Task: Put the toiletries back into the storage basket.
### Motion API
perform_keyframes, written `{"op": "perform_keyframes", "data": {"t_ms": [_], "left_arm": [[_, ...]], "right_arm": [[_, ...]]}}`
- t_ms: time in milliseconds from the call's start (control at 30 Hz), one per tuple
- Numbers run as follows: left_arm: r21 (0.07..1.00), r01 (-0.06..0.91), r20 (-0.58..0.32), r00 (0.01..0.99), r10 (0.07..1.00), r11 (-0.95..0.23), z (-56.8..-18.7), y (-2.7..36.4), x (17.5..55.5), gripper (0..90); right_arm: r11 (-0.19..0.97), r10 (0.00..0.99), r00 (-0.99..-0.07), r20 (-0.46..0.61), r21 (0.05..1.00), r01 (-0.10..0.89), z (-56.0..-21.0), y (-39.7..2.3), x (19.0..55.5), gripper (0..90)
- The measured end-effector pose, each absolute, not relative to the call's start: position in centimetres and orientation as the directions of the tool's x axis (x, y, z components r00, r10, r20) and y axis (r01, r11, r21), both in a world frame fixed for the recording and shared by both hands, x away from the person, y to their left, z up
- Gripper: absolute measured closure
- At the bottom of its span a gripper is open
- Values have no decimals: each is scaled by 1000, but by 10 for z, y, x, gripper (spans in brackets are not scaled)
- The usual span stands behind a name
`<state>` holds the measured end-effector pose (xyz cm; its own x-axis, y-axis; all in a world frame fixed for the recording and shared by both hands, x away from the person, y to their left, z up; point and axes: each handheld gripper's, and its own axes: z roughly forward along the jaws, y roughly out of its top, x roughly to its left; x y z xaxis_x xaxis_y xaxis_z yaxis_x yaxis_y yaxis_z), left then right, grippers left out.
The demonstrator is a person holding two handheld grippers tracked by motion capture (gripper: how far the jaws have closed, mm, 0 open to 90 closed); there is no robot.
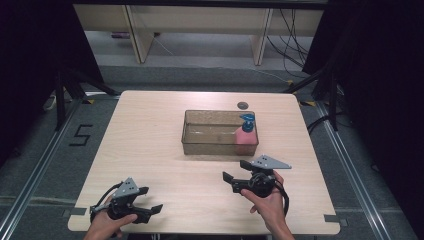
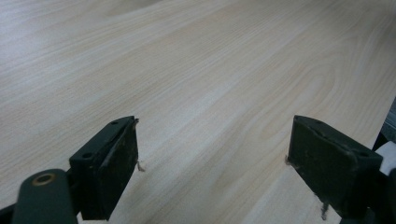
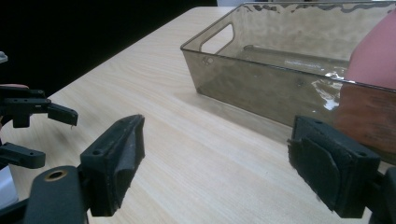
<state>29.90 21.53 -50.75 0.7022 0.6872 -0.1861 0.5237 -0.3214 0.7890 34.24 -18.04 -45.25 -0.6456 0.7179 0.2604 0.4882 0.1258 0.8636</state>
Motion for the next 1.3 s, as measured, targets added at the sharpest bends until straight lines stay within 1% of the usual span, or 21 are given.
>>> {"op": "perform_keyframes", "data": {"t_ms": [33, 67, 133, 167, 233, 267, 333, 367, 400, 433, 500, 567, 633, 700, 733, 833, 900, 967, 1200, 1267, 1300], "left_arm": [[789, 523, -186, 703, 687, -322, -507, 215, 299, 155], [789, 524, -186, 702, 687, -322, -508, 215, 299, 155], [789, 524, -186, 702, 687, -322, -508, 215, 299, 155], [789, 523, -186, 703, 687, -322, -508, 215, 299, 155], [789, 522, -184, 703, 687, -323, -507, 215, 299, 155], [787, 524, -186, 705, 685, -326, -507, 216, 299, 155], [787, 524, -185, 705, 685, -326, -507, 216, 299, 155], [787, 523, -185, 705, 684, -327, -507, 216, 299, 155], [789, 523, -185, 703, 687, -322, -507, 215, 299, 155], [789, 523, -184, 703, 687, -323, -507, 215, 299, 155], [789, 523, -184, 703, 687, -323, -507, 215, 299, 155], [787, 522, -183, 706, 684, -328, -507, 216, 299, 155], [789, 520, -182, 707, 684, -328, -507, 216, 299, 155], [790, 521, -185, 705, 685, -323, -507, 216, 299, 154], [789, 521, -185, 705, 685, -324, -507, 216, 299, 155], [788, 521, -182, 707, 684, -328, -507, 216, 299, 155], [788, 521, -181, 707, 684, -329, -507, 216, 299, 155], [784, 523, -180, 707, 684, -334, -507, 216, 299, 155], [785, 522, -182, 710, 680, -335, -507, 216, 300, 155], [784, 523, -183, 710, 680, -335, -507, 216, 300, 155], [784, 523, -183, 710, 680, -335, -507, 216, 300, 155]], "right_arm": [[128, 730, -640, 241, 871, 475, -452, -182, 341, 192], [112, 716, -642, 275, 862, 494, -453, -181, 341, 192], [105, 723, -634, 274, 864, 493, -454, -181, 339, 192], [126, 721, -647, 248, 871, 474, -454, -183, 340, 192], [116, 717, -640, 275, 859, 499, -455, -182, 337, 193], [125, 717, -650, 253, 870, 476, -456, -183, 338, 193], [114, 713, -643, 281, 857, 502, -456, -183, 335, 193], [124, 707, -652, 273, 861, 494, -456, -183, 335, 193], [139, 722, -651, 232, 874, 465, -457, -185, 335, 192], [130, 711, -653, 261, 863, 487, -457, -184, 334, 193], [128, 709, -651, 271, 858, 498, -458, -183, 331, 192], [145, 712, -658, 245, 866, 479, -460, -183, 331, 192], [137, 700, -666, 257, 867, 479, -461, -183, 329, 192], [137, 711, -650, 267, 855, 501, -460, -184, 325, 192], [148, 698, -669, 254, 863, 482, -461, -184, 326, 192], [141, 698, -666, 263, 862, 487, -462, -184, 324, 192], [155, 710, -665, 231, 870, 468, -463, -186, 323, 192], [150, 703, -663, 257, 858, 492, -464, -185, 321, 192], [139, 698, -661, 274, 855, 501, -468, -186, 315, 192], [159, 700, -668, 250, 858, 488, -469, -187, 315, 192], [145, 704, -653, 279, 844, 517, -469, -186, 312, 192]]}}
